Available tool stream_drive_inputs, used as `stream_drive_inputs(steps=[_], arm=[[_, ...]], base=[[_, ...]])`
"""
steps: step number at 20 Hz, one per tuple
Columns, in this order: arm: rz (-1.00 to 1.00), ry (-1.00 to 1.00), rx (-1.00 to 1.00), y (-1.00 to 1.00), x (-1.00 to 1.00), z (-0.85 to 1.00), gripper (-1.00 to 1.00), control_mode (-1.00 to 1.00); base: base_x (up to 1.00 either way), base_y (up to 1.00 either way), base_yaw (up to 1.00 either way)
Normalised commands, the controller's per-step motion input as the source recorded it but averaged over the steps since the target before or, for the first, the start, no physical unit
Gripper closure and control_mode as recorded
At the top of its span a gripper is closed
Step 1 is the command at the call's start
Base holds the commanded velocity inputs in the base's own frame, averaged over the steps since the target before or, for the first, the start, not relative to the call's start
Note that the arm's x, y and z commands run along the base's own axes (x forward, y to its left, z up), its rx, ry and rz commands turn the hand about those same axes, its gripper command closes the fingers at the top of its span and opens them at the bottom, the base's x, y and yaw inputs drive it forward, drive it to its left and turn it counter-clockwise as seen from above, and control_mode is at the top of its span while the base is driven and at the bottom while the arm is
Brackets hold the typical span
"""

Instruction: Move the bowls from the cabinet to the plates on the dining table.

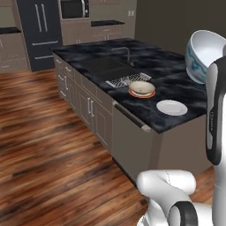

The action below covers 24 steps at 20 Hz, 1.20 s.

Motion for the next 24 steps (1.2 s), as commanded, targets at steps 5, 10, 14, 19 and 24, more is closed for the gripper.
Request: stream_drive_inputs(steps=[5, 10, 14, 19, 24], arm=[[0.00, 0.00, 0.00, 0.00, 0.00, 0.00, 1.00, 1.00], [0.00, 0.00, 0.00, 0.00, 0.00, 0.00, 1.00, 1.00], [0.00, 0.00, 0.00, 0.00, 0.00, 0.00, 1.00, 1.00], [0.00, 0.00, 0.00, 0.00, 0.00, 0.00, 1.00, 1.00], [0.00, 0.00, 0.00, 0.00, 0.00, 0.00, 1.00, 1.00]], base=[[0.58, -0.31, 0.00], [0.47, -0.32, 0.03], [0.41, -0.24, 0.08], [0.50, -0.16, 0.09], [0.49, -0.09, 0.12]])
